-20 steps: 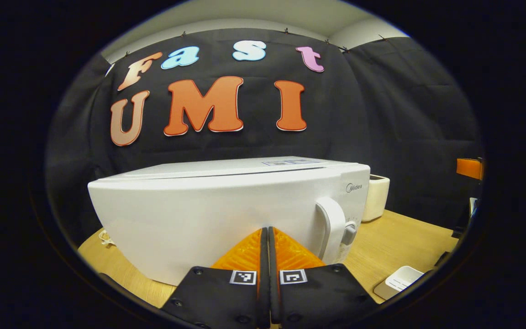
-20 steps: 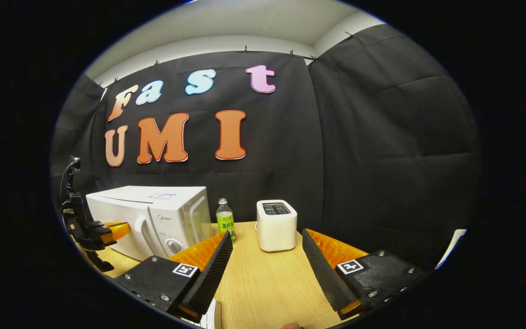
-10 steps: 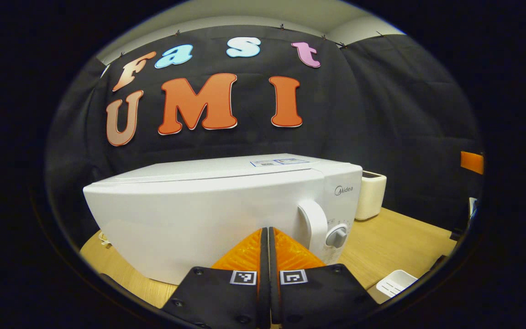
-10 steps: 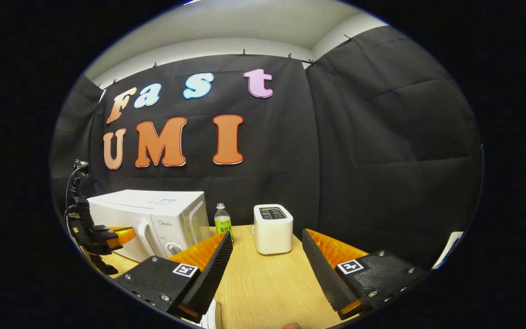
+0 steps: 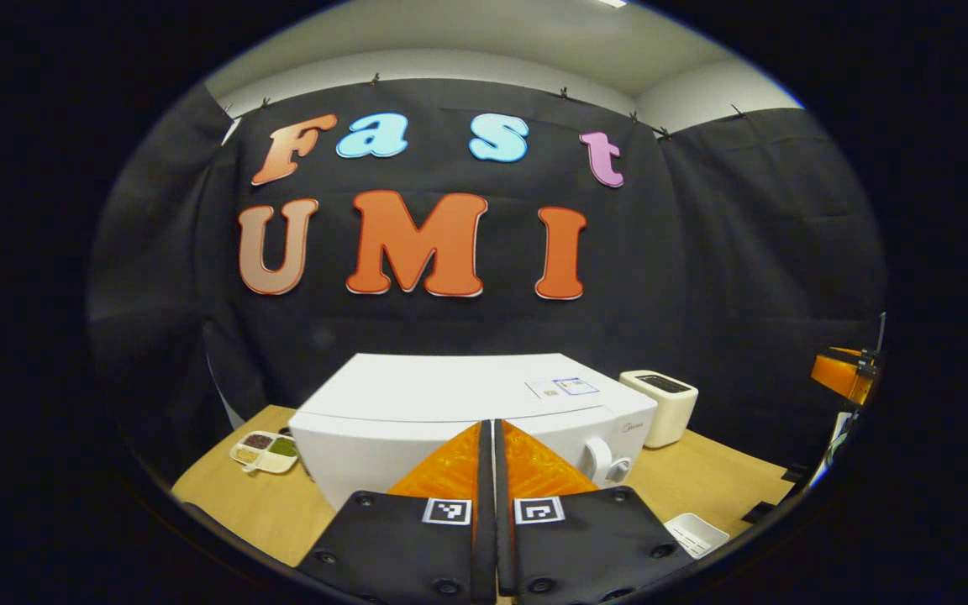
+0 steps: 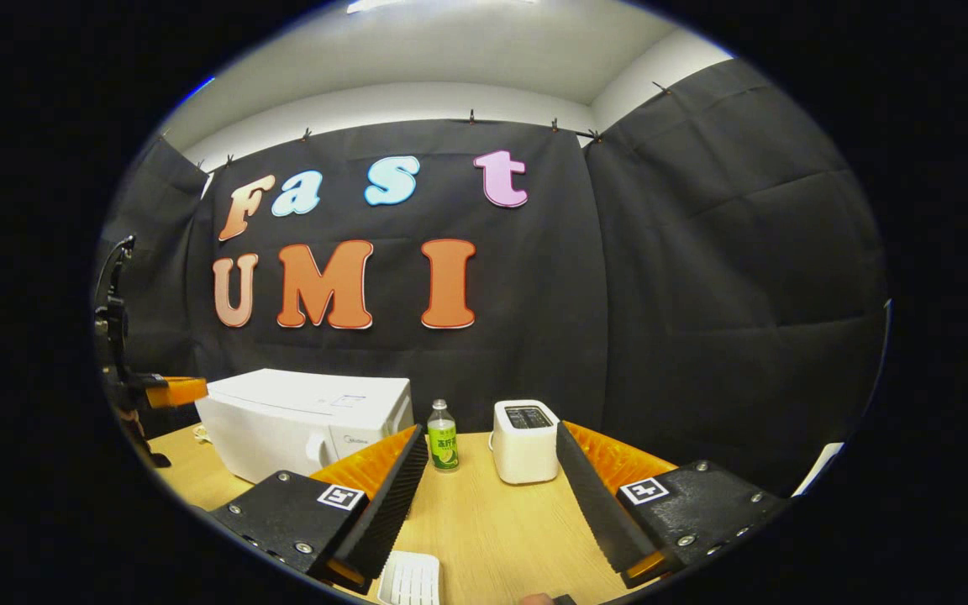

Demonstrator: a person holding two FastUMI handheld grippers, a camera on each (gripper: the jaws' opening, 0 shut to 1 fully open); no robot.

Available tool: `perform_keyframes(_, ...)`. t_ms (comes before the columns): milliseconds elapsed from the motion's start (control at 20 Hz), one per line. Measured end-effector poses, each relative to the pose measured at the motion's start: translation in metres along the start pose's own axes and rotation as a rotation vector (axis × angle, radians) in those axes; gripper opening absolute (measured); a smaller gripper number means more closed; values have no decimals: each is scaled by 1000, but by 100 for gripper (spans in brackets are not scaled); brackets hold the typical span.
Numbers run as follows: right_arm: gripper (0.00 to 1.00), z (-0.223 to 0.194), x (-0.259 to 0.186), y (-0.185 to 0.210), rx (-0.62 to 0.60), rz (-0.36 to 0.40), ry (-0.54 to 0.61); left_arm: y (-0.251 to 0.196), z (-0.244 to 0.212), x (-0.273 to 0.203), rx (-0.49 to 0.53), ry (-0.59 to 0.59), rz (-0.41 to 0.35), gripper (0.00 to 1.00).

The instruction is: Open the microwave oven with the left hand, put the food in, and close the microwave oven.

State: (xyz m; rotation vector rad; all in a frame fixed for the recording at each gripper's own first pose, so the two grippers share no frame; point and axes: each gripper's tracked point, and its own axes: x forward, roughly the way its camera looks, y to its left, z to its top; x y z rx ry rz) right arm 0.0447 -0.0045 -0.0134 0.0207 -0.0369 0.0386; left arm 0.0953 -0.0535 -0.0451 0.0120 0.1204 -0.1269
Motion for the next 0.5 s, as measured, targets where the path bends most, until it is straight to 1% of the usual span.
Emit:
perform_keyframes(50,95,3,-2,5,6,10,1,13,14,-13,-8,-17,8,5)
perform_keyframes(150,95,8,-5,17,14,27,9,50,35,-36,14,-30,70,5)
perform_keyframes(200,95,12,-8,23,16,38,12,73,45,-49,48,-35,126,5)
perform_keyframes(250,95,15,-11,28,15,47,11,83,54,-58,63,-50,137,16)
perform_keyframes(450,95,30,-19,47,-4,70,-9,115,74,-93,114,-64,183,97)
perform_keyframes(500,95,32,-21,52,-3,78,-11,121,78,-98,123,-65,190,97)
